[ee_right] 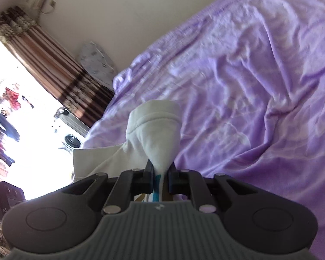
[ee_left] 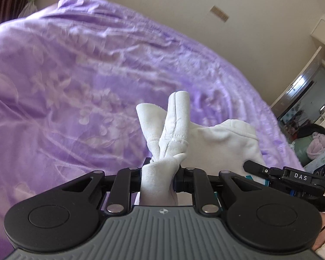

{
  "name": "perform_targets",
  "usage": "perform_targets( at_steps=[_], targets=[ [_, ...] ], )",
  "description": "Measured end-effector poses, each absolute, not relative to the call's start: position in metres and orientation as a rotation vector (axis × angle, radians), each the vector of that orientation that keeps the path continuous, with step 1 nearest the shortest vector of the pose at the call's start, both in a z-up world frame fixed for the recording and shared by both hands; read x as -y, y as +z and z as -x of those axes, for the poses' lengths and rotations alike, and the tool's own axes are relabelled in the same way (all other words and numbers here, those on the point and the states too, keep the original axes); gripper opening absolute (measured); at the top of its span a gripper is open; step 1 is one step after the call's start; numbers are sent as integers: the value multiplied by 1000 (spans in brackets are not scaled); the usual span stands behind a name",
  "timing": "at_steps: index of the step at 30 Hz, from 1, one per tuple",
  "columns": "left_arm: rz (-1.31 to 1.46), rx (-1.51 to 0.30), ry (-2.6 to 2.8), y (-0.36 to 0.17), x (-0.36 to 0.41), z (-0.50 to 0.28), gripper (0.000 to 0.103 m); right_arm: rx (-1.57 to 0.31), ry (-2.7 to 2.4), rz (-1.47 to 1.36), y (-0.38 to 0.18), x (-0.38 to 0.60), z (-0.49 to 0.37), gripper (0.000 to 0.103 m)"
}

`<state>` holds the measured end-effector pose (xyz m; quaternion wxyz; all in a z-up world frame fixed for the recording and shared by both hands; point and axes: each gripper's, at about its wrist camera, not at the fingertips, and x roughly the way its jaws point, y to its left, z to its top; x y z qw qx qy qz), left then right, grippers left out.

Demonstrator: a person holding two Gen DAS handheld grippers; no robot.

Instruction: Fold small clothes

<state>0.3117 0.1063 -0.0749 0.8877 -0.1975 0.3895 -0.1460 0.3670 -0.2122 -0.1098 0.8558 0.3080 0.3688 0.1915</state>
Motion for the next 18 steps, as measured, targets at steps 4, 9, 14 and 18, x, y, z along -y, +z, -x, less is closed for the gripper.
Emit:
perform_targets(
  at_steps=[4,9,14,18],
  targets=[
    [389,-859,-289,-100,-109,-329,20,-825,380,-666,-143,214,-390,7],
    [464,-906,-284,-130,-123,-344,25,-876,336,-688,-178,218,-408,8],
    [487,-924,-268,-139,-132,-346,38,-896,307,-665,-193,219,-414,16],
    [484,-929,-226,-128,-136,-341,40,-882,263,-571,-179,216,-407,23]
  ],
)
